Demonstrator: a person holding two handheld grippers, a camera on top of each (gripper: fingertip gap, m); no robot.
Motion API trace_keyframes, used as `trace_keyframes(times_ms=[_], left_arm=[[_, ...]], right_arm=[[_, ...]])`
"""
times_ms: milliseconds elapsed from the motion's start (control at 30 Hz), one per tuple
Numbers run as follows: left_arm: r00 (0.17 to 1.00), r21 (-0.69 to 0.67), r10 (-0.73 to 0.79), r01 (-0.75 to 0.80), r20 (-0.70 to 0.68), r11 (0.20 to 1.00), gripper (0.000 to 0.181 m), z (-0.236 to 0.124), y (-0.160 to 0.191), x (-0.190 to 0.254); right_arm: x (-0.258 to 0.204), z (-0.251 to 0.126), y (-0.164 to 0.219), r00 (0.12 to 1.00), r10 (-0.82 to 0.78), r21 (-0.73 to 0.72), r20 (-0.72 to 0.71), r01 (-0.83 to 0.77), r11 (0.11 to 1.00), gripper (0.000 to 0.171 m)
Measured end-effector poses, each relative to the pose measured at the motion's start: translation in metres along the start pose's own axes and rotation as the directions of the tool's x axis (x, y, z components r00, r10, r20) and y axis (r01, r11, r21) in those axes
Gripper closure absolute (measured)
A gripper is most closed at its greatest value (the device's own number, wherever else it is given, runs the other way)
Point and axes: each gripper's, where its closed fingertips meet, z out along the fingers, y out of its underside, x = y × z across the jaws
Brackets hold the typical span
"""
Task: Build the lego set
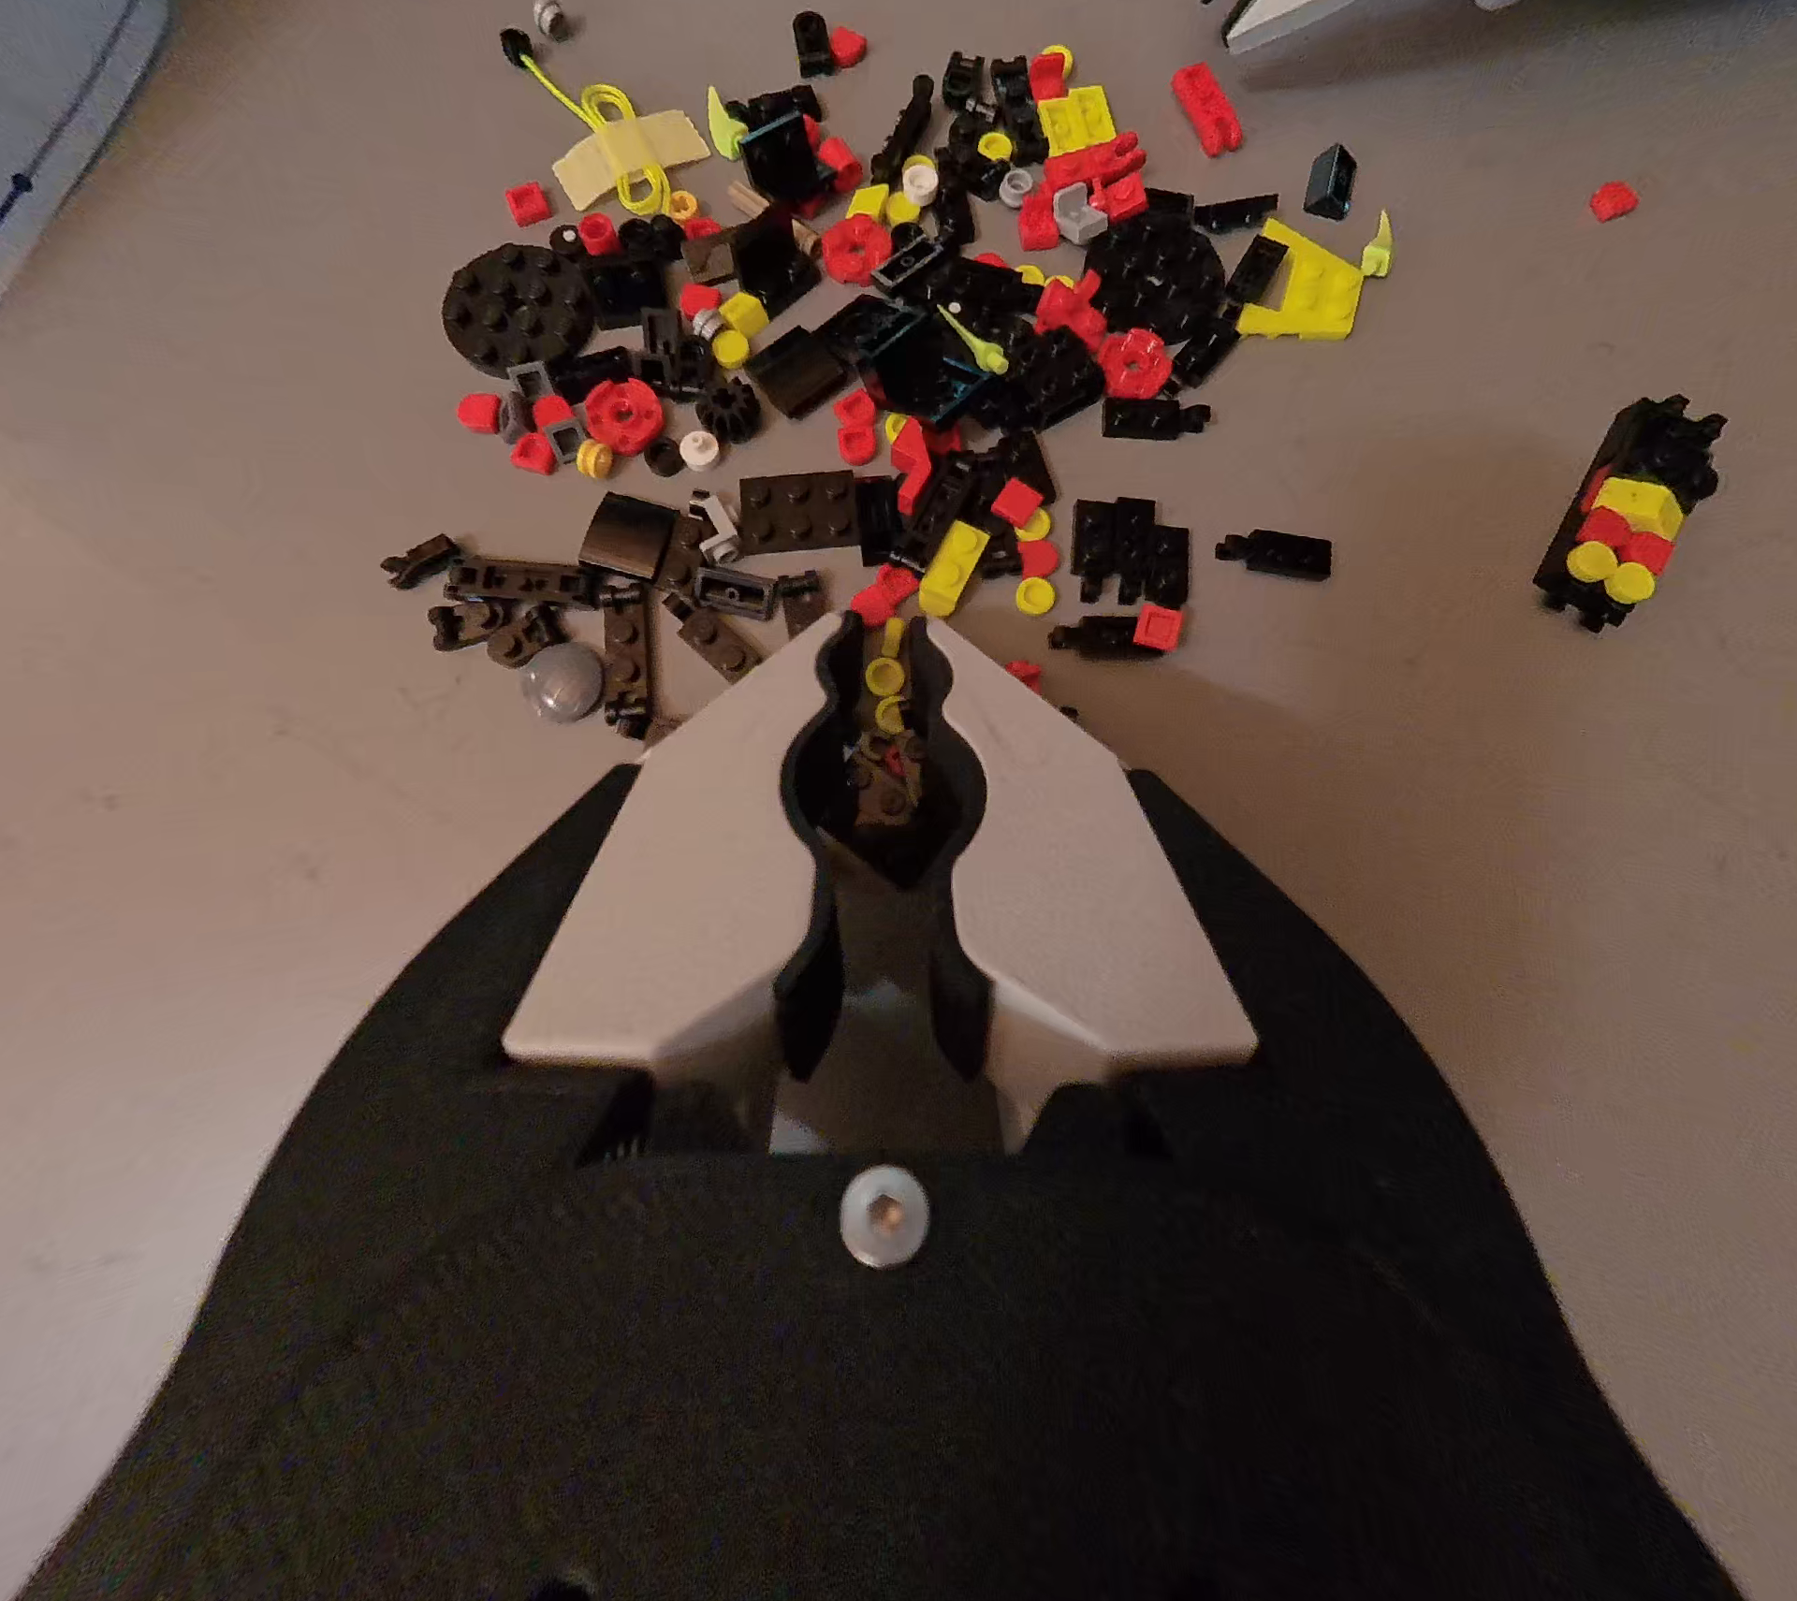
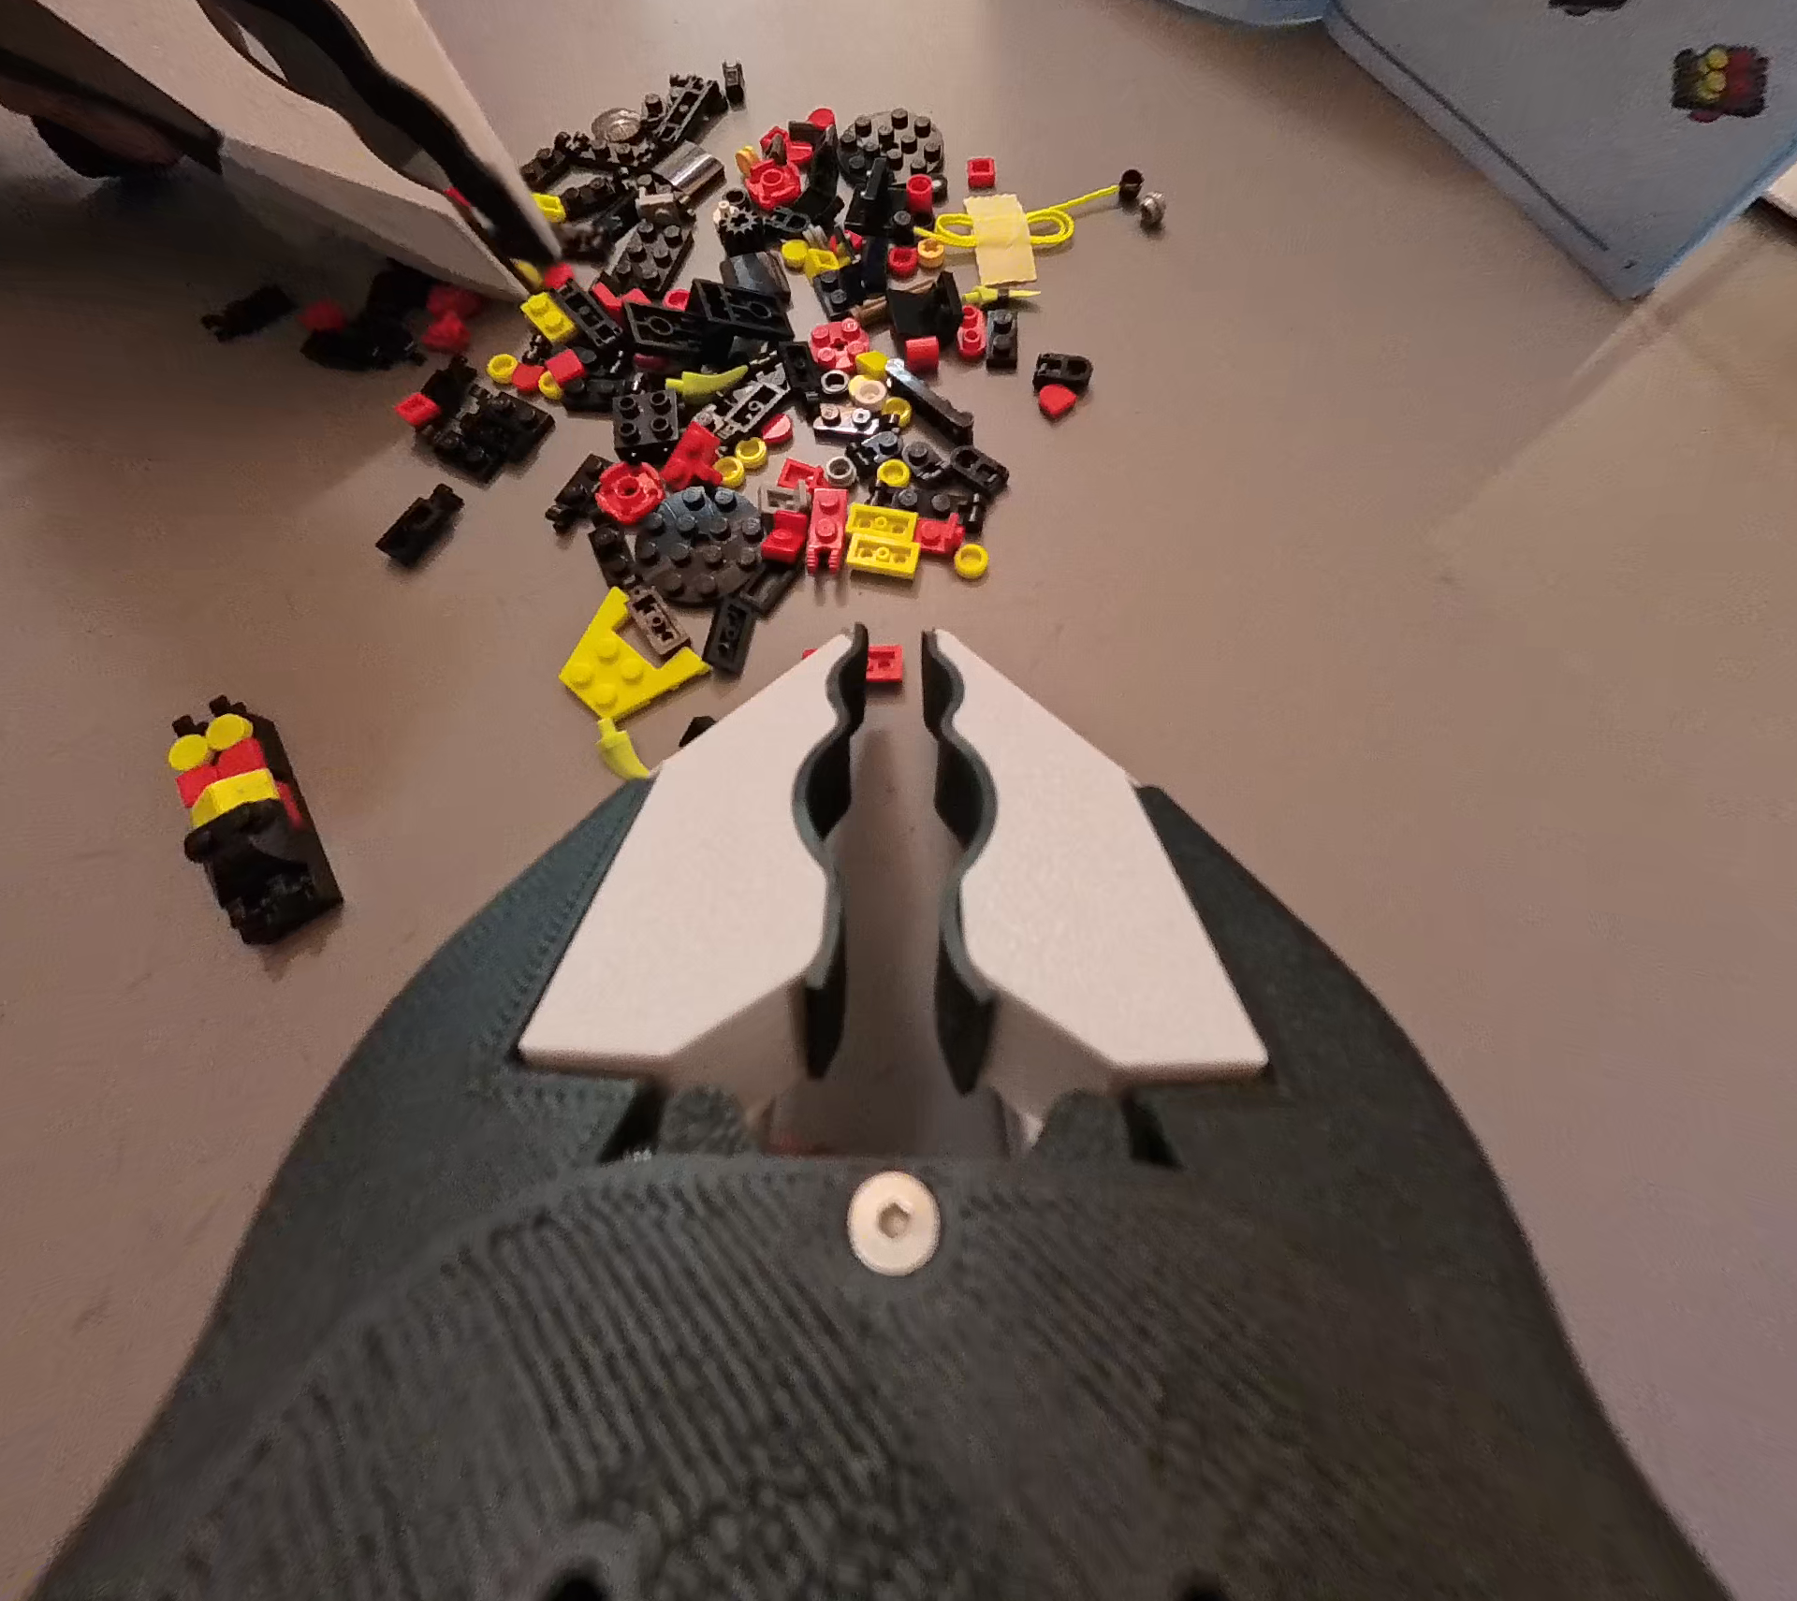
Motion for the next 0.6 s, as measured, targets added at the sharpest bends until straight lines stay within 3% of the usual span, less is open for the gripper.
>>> trace_keyframes(times_ms=[333, 600], left_arm=[[1.000, 0.024, 0.001, 0.000, -0.019, 1.000, 0.180, -0.003, -0.005, 0.002], [0.993, 0.137, -0.016, 0.032, -0.114, 0.990, 0.180, -0.014, -0.026, 0.018]], right_arm=[[0.000, 0.000, 0.000, 1.000, 0.000, 0.000, 0.001, 0.000, 1.000, 0.162], [0.005, -0.006, -0.004, 1.000, -0.006, 0.018, -0.026, 0.006, 1.000, 0.162]])
